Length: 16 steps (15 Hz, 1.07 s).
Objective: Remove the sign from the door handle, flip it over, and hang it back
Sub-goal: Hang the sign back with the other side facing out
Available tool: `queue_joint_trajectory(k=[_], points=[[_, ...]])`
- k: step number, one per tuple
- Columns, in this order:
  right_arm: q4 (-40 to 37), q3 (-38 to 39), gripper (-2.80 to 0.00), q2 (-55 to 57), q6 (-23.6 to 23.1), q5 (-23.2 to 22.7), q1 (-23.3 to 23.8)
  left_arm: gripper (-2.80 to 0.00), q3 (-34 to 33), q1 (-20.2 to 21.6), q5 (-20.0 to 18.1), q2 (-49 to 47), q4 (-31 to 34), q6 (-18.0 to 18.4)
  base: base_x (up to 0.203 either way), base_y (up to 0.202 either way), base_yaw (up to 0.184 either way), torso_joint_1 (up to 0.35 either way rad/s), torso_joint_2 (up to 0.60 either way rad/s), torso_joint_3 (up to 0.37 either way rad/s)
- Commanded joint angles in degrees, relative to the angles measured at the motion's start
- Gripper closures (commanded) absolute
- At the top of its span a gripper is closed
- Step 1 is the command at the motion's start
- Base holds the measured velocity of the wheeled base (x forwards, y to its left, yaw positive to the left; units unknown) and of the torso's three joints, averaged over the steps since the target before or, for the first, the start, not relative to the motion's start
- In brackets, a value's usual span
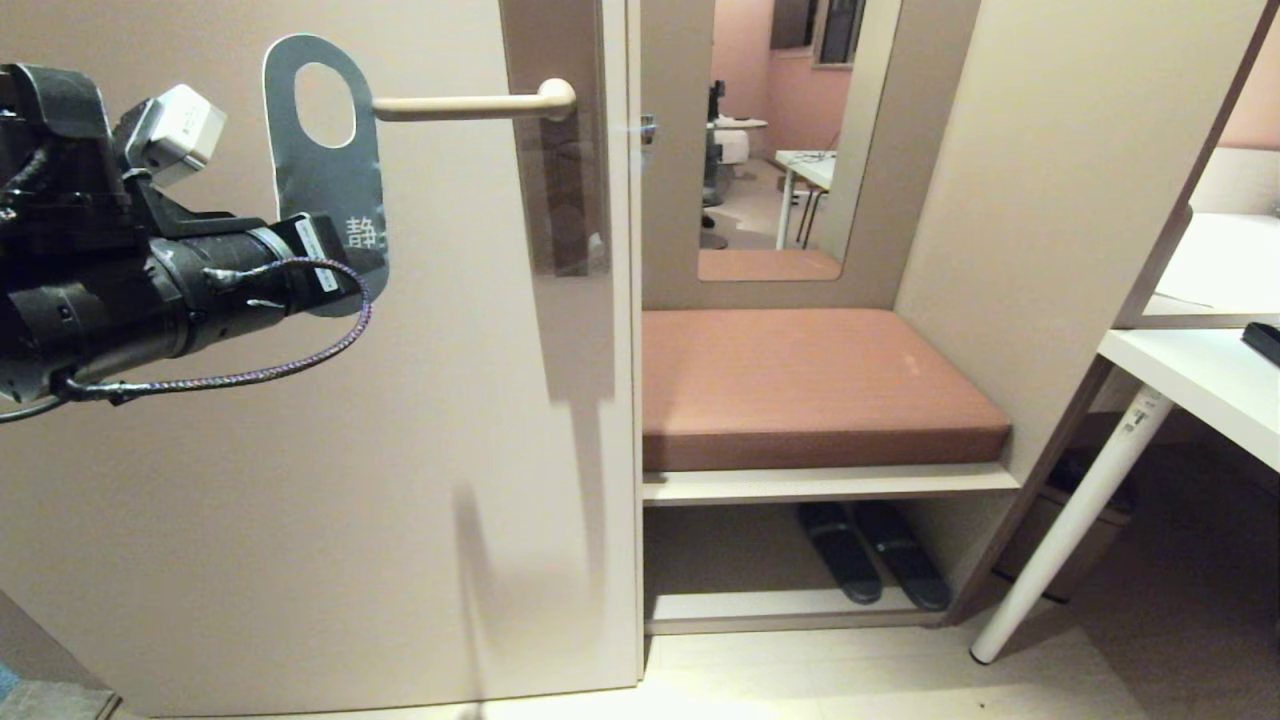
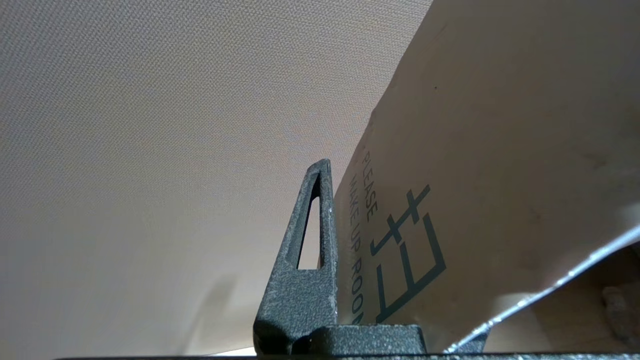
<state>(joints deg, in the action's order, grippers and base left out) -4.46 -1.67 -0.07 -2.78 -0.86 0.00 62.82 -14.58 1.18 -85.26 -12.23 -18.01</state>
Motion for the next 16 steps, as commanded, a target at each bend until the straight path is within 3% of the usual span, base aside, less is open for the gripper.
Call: queue_joint_trajectory(k=[1,16], points=[[-0.02,0.00,0.00,0.07,-0.03,-0.02,0.00,0.00,0.11,-0.01,-0.04,-0.69,-0.07,-0.36,0.000,0.000,0.000,0.000,0.00,0.000],[-0.02,0.00,0.00,0.07,-0.03,-0.02,0.00,0.00,3.47,-0.45,-0.58,-4.21,-0.07,-1.24,0.000,0.000,0.000,0.000,0.00,0.000]])
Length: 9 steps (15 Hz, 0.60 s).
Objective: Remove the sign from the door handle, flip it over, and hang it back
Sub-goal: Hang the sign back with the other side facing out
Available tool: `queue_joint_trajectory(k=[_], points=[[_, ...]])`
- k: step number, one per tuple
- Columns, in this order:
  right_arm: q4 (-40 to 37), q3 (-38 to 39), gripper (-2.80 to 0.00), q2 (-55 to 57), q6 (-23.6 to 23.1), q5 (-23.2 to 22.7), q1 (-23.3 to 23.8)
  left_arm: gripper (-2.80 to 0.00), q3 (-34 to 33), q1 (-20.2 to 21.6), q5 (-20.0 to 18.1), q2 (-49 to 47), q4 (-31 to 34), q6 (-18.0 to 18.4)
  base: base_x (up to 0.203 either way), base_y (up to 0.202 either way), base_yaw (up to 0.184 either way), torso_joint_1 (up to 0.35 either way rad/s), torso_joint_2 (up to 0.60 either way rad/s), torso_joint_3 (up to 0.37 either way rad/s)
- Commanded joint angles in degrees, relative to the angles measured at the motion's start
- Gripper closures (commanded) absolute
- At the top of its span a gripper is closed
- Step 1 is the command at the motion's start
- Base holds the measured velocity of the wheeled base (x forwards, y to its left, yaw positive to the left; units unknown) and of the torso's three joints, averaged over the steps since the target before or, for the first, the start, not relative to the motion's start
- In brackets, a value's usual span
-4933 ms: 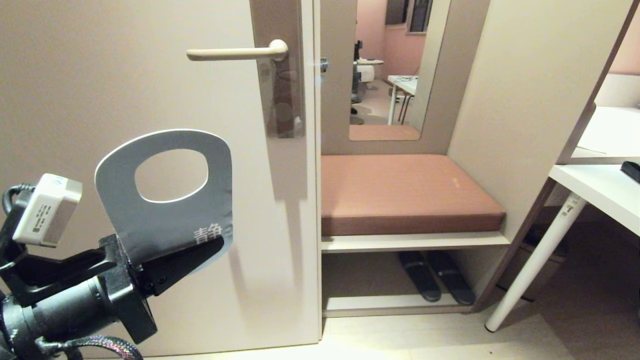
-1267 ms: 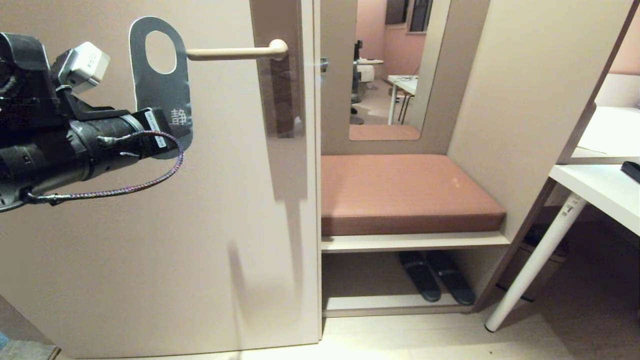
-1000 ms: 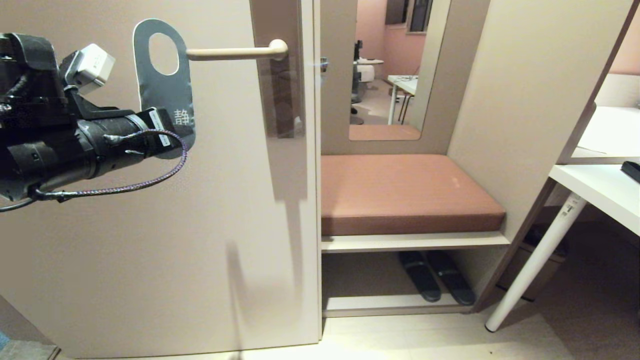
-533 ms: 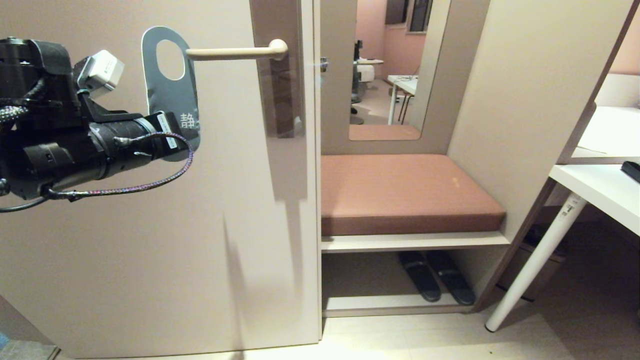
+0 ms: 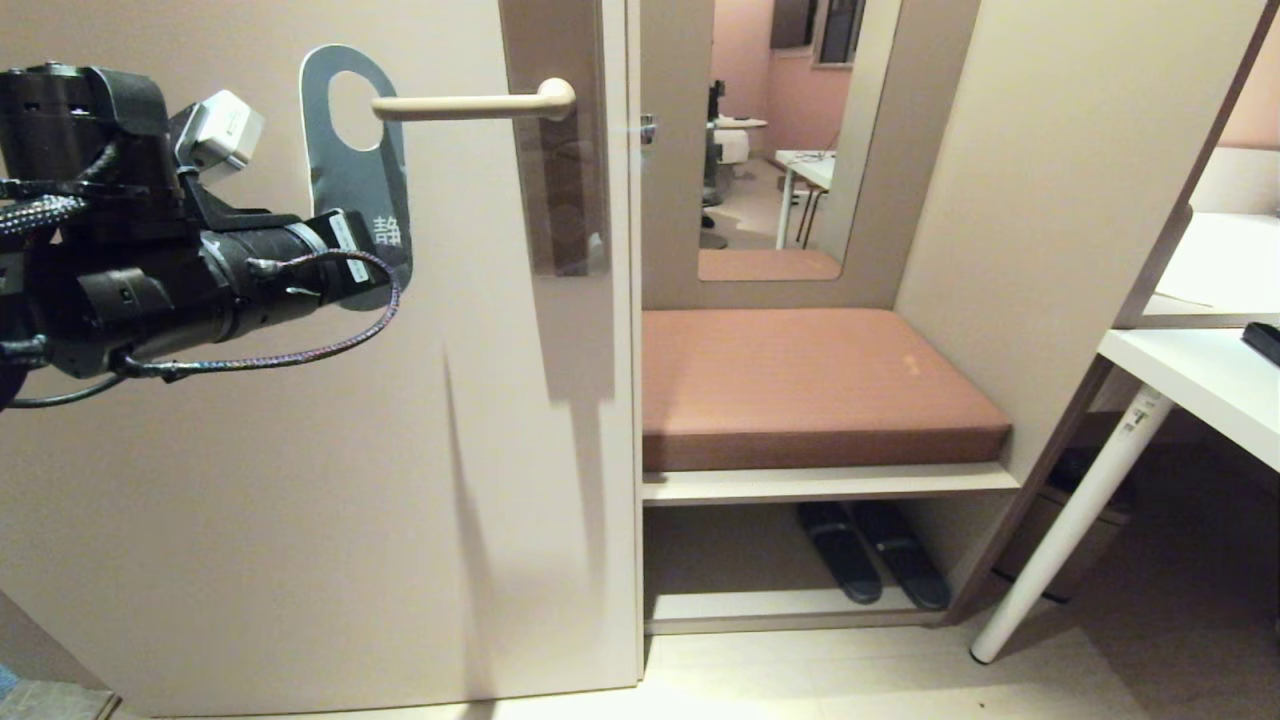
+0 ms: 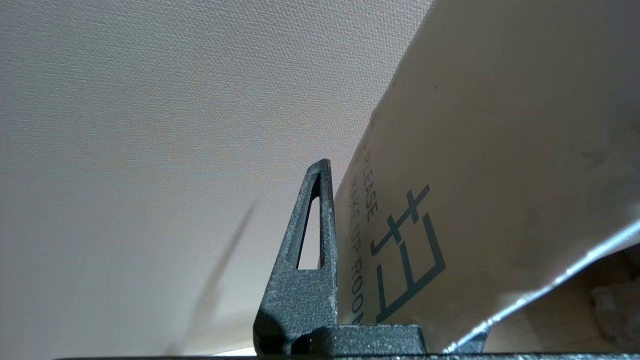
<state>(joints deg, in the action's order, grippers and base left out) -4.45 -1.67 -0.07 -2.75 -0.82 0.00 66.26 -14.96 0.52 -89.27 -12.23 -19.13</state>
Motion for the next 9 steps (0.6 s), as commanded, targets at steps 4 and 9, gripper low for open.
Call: queue_joint_trajectory(k=[4,9], points=[[-0.04,0.00,0.00,0.07,-0.06,-0.06,0.00,0.00,0.01,-0.60,-0.17,-0.38,-0.08,-0.20,0.000,0.000,0.000,0.000,0.00,0.000],[-0.04,0.00,0.00,0.07,-0.06,-0.06,0.00,0.00,0.37,-2.09,0.44,-0.38,-0.08,-0.21,0.000,0.000,0.000,0.000,0.00,0.000]])
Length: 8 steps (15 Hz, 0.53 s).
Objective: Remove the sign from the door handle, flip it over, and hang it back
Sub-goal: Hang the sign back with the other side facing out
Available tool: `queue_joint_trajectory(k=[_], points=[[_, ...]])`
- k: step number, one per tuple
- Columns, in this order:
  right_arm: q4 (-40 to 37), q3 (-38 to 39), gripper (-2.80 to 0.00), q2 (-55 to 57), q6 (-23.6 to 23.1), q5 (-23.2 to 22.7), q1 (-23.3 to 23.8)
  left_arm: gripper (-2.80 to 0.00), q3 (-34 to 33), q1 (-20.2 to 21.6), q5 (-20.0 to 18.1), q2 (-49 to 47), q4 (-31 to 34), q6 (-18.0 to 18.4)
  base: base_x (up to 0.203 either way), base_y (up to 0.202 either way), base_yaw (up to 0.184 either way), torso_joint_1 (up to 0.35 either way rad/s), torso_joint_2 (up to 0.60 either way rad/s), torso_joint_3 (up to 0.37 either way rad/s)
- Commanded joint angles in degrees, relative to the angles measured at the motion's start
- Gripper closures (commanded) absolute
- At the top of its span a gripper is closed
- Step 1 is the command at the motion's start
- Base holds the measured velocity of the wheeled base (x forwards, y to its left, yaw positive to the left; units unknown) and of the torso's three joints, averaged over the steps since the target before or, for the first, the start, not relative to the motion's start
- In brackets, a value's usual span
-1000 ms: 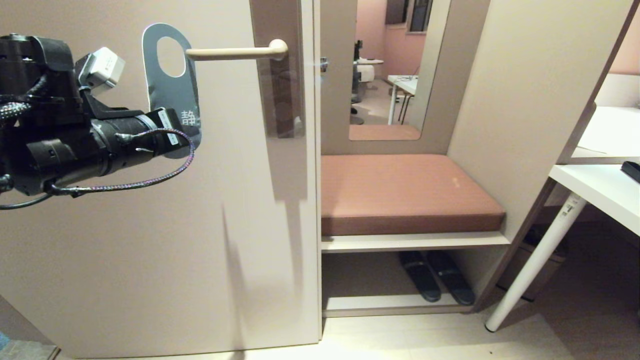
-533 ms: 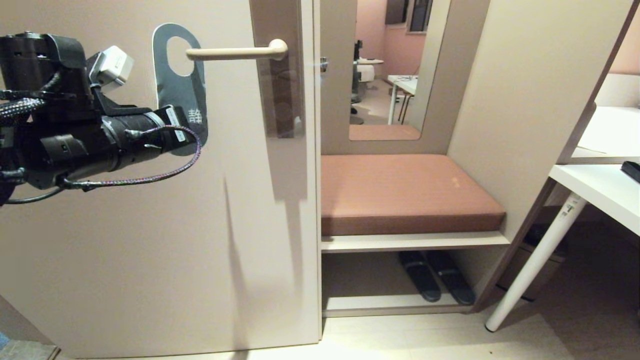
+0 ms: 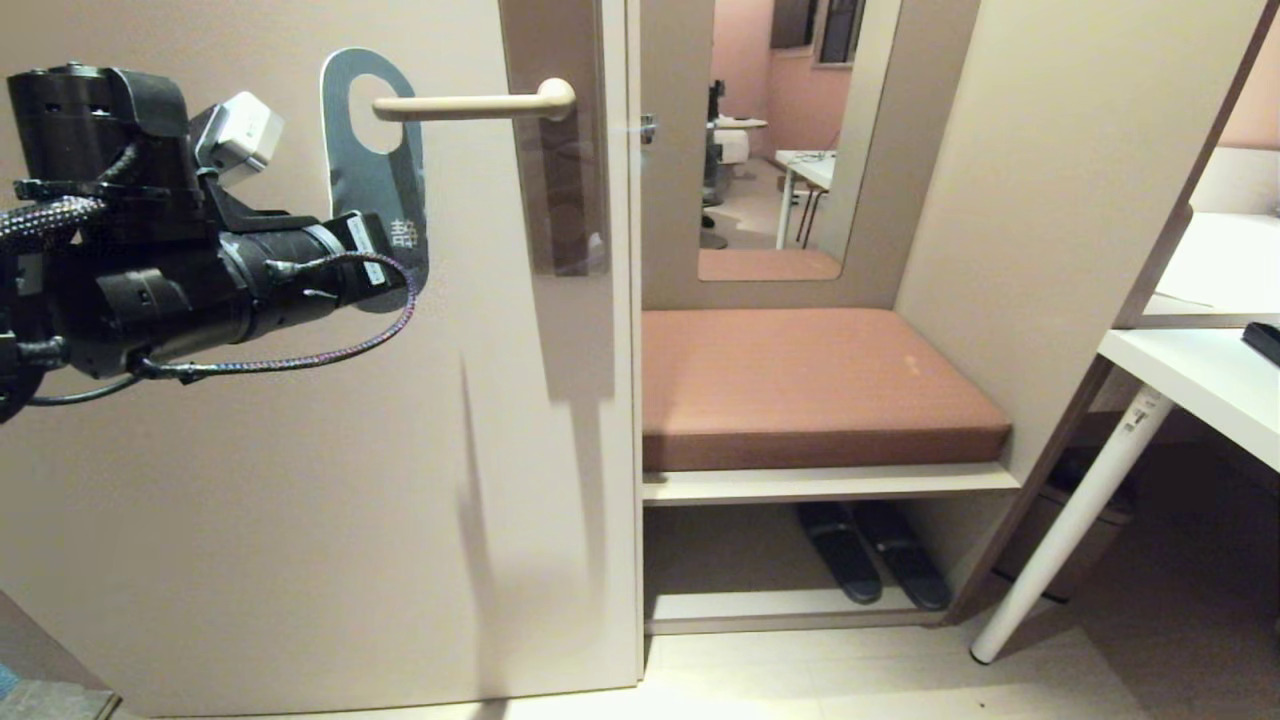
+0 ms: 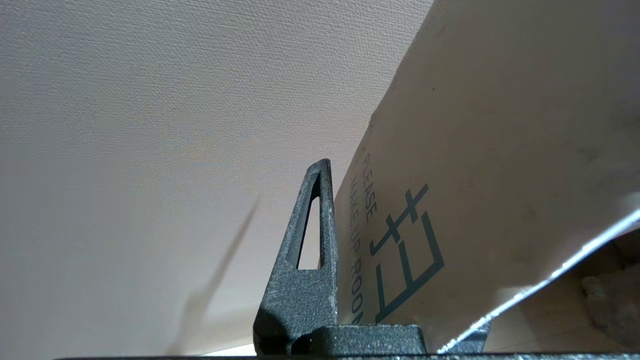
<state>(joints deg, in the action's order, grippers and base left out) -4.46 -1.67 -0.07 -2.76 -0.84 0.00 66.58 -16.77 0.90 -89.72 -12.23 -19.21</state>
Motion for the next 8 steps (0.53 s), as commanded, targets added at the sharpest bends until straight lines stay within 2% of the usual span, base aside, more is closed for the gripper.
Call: queue_joint_trajectory(k=[1,8], points=[[-0.02,0.00,0.00,0.07,-0.06,-0.04,0.00,0.00,0.04,-0.62,0.16,0.07,-0.02,-0.04,0.000,0.000,0.000,0.000,0.00,0.000],[-0.02,0.00,0.00,0.07,-0.06,-0.04,0.00,0.00,0.02,-3.45,2.50,-0.70,-0.08,0.24,0.000,0.000,0.000,0.000,0.00,0.000]])
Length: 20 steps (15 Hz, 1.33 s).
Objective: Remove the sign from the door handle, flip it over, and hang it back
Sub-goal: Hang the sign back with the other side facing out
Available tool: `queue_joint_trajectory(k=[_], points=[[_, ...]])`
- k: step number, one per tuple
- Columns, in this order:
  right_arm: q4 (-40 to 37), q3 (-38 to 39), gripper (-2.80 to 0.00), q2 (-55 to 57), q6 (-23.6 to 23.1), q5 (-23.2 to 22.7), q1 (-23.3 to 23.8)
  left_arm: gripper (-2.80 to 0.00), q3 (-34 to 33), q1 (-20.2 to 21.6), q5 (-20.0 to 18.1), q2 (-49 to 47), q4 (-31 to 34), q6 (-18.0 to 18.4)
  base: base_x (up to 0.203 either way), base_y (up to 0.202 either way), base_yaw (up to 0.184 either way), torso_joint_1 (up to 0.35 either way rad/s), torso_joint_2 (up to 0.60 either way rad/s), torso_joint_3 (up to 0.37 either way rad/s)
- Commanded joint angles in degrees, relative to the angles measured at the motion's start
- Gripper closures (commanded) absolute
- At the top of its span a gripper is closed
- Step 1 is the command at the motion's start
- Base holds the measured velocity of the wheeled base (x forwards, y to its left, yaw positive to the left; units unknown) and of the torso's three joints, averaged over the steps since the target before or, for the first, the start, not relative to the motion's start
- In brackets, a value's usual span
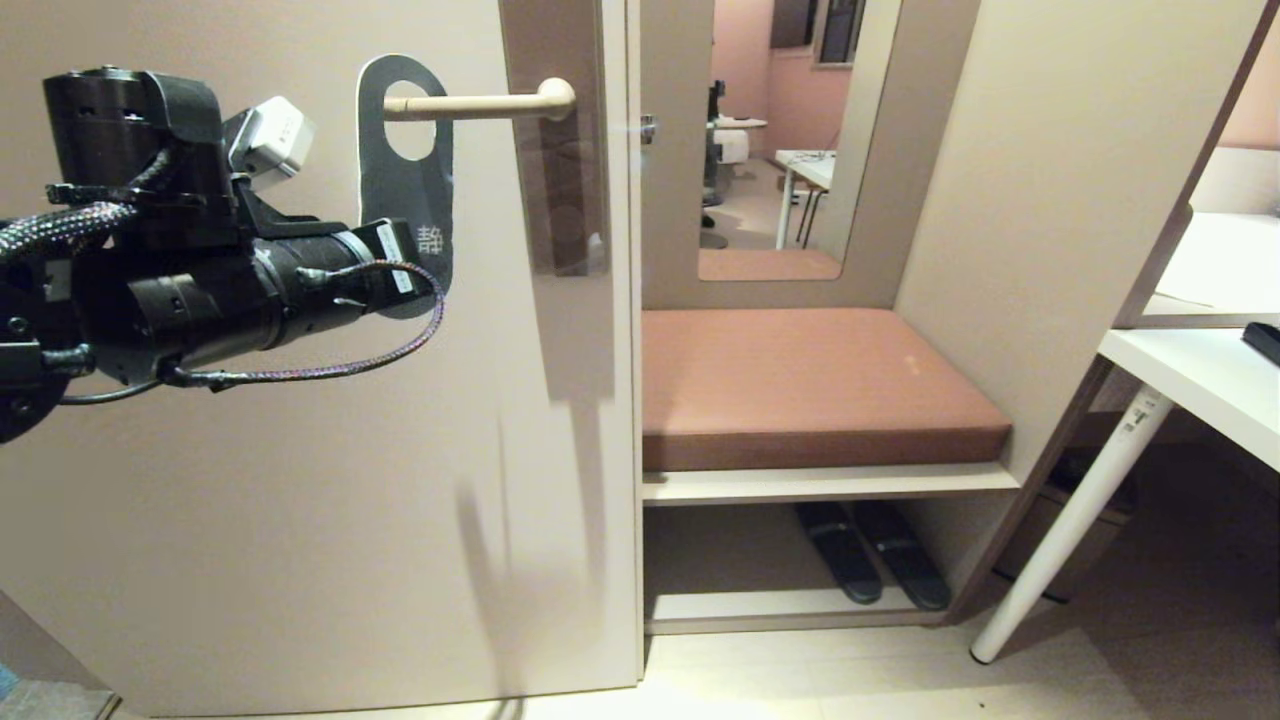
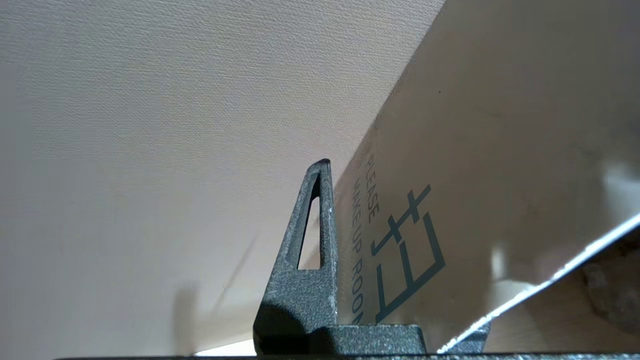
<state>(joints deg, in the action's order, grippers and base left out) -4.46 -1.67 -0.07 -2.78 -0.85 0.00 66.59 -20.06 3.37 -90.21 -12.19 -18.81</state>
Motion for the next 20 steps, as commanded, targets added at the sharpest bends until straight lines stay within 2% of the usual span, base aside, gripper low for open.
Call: queue_joint_trajectory(k=[1,4,7,20], points=[[-0.02,0.00,0.00,0.07,-0.03,-0.03,0.00,0.00,0.04,-0.60,0.16,-0.25,-0.12,-0.09,0.000,0.000,0.000,0.000,0.00,0.000],[-0.02,0.00,0.00,0.07,-0.03,-0.03,0.00,0.00,0.95,-2.56,3.27,-1.58,-0.12,-0.09,0.000,0.000,0.000,0.000,0.00,0.000],[-0.02,0.00,0.00,0.07,-0.03,-0.03,0.00,0.00,1.47,-4.52,4.37,-1.90,-0.12,-0.09,0.000,0.000,0.000,0.000,0.00,0.000],[-0.02,0.00,0.00,0.07,-0.03,-0.03,0.00,0.00,5.94,-6.81,11.47,-6.32,-0.12,-0.97,0.000,0.000,0.000,0.000,0.00,0.000]])
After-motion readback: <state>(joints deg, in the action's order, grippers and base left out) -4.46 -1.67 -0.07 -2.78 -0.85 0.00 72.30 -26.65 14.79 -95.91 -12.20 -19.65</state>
